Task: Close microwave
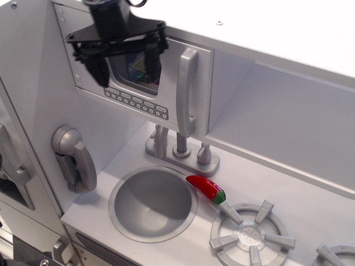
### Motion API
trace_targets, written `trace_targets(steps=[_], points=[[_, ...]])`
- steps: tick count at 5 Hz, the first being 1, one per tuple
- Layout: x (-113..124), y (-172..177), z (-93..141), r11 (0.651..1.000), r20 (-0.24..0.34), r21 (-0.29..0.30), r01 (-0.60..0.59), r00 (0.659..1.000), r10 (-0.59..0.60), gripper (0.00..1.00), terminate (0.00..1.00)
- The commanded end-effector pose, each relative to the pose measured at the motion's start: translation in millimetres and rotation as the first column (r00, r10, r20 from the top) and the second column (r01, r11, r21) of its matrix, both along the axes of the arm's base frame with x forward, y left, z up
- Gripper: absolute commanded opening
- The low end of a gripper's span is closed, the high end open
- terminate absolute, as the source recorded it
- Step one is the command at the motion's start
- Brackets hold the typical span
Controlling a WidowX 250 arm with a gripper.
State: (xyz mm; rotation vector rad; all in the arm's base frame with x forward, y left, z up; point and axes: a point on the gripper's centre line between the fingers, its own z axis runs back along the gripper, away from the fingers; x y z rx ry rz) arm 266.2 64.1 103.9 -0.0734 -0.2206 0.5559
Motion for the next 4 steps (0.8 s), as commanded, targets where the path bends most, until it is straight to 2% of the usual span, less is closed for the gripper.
trace_targets(steps=[1, 2, 3, 4], points=[[-55.9, 23.2, -2.1, 0.987, -0.003, 0.072, 0.146, 0.989, -0.146, 1.0, 0.0], [-62.0, 35.0, -6.2, 0.991, -0.038, 0.052, 0.122, 0.992, -0.12, 1.0, 0.0], [-62.0, 35.0, -6.2, 0.991, -0.038, 0.052, 0.122, 0.992, -0.12, 1.0, 0.0], [-62.0, 35.0, -6.2, 0.991, -0.038, 0.052, 0.122, 0.992, -0.12, 1.0, 1.0]])
